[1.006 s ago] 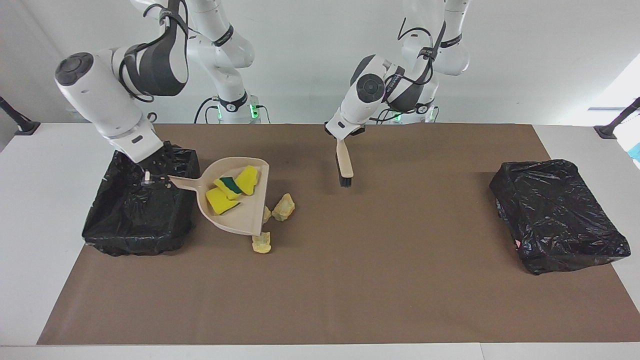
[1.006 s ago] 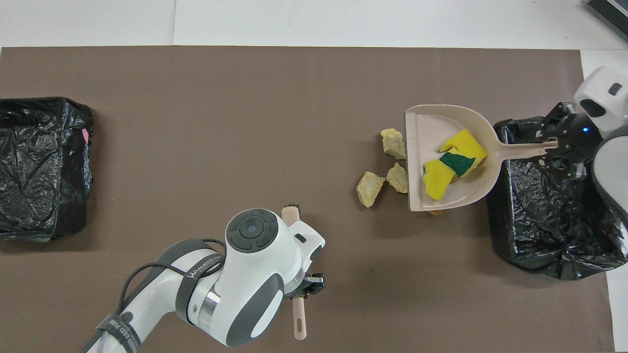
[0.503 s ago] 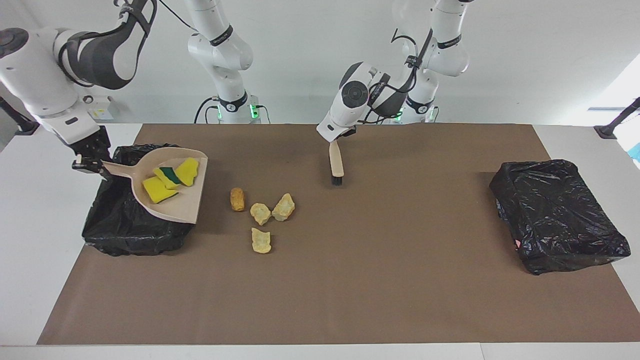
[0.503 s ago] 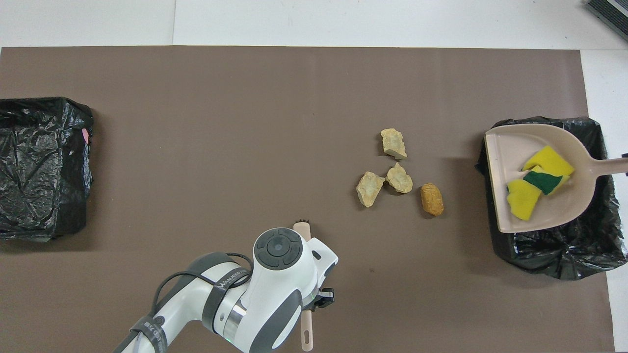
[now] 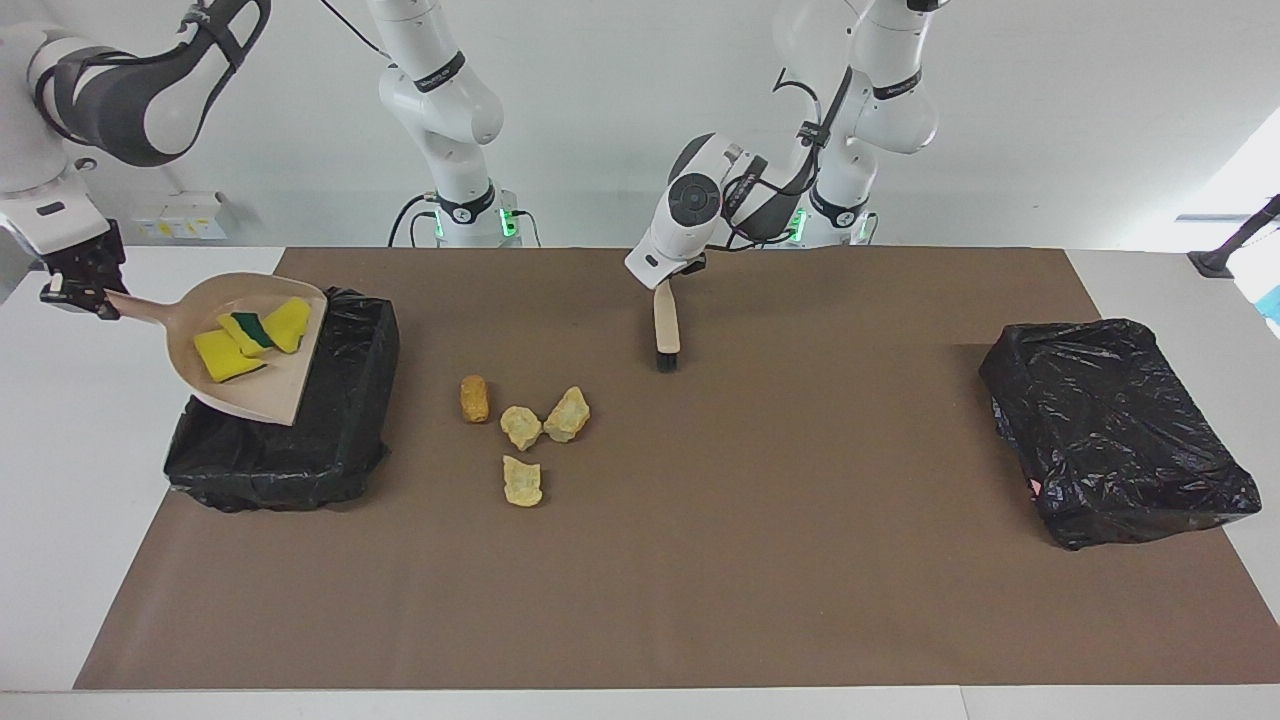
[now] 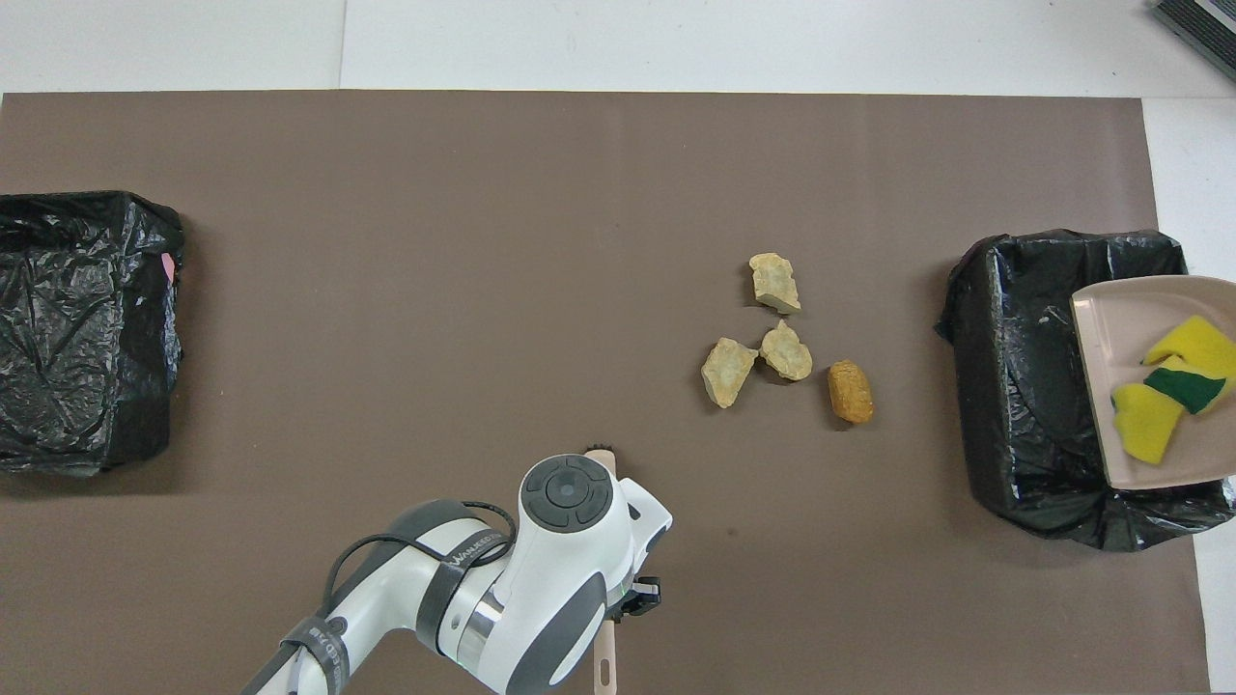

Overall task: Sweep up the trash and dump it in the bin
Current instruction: 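Tilt the dustpan with the right gripper to dump sponges into the bin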

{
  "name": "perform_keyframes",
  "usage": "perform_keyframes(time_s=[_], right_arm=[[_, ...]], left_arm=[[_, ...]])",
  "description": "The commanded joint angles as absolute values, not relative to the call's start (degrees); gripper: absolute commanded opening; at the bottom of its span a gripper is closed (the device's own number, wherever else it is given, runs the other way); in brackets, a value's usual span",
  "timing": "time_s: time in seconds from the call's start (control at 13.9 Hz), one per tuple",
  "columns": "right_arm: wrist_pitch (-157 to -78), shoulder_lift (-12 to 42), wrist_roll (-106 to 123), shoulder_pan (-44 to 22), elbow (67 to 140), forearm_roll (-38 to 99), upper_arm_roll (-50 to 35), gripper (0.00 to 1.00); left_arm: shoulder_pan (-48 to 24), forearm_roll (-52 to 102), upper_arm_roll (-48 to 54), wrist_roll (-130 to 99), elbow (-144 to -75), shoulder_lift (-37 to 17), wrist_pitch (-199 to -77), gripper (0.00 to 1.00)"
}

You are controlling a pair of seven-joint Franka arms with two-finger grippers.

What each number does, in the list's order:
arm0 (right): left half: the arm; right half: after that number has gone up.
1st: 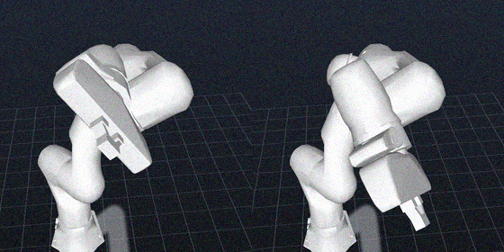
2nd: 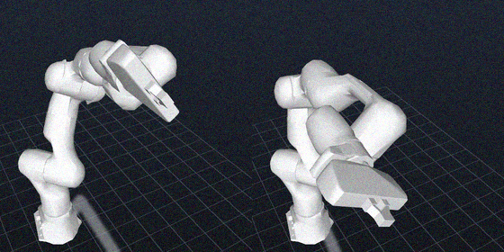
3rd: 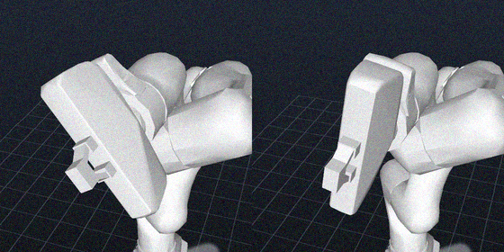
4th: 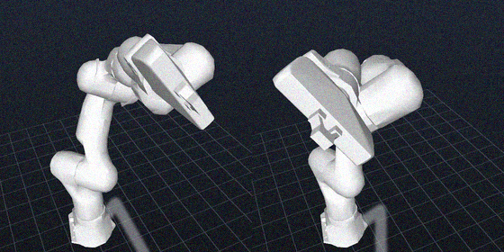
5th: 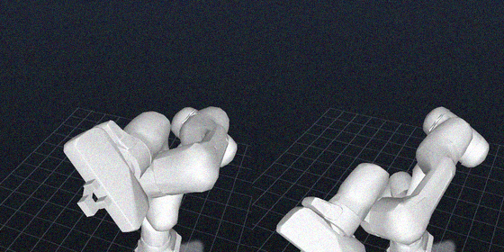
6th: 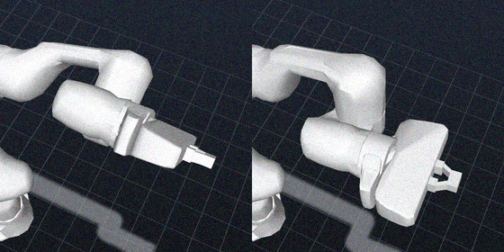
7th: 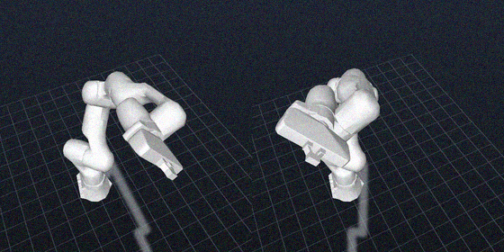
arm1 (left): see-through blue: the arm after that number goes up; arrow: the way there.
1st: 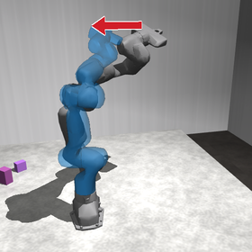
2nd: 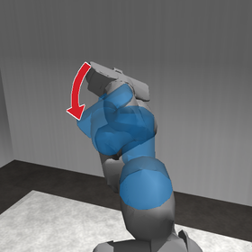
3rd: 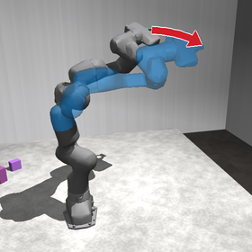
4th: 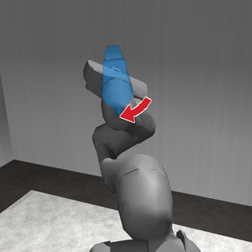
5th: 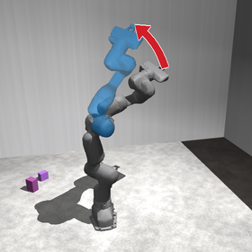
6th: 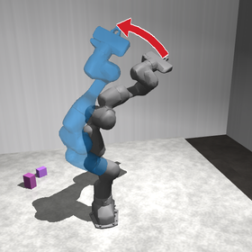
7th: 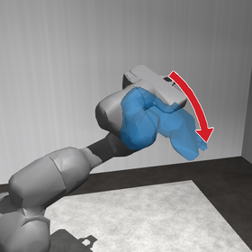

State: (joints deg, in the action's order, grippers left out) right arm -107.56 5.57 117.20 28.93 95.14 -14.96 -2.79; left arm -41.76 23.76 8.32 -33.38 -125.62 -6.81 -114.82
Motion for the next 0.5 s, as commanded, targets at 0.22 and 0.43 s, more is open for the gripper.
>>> perform_keyframes(time_s=[0.22,0.43], right_arm=[[-108.72,4.92,108.03,24.01,96.32,-28.99,-3.96,0.00],[-106.28,4.40,102.23,19.35,97.12,-37.15,-3.96,0.00]], left_arm=[[-42.19,24.43,7.21,-33.66,-124.46,-5.01,-111.36,1.00],[-37.38,22.95,6.95,-33.23,-119.47,-2.99,-104.63,1.00]])
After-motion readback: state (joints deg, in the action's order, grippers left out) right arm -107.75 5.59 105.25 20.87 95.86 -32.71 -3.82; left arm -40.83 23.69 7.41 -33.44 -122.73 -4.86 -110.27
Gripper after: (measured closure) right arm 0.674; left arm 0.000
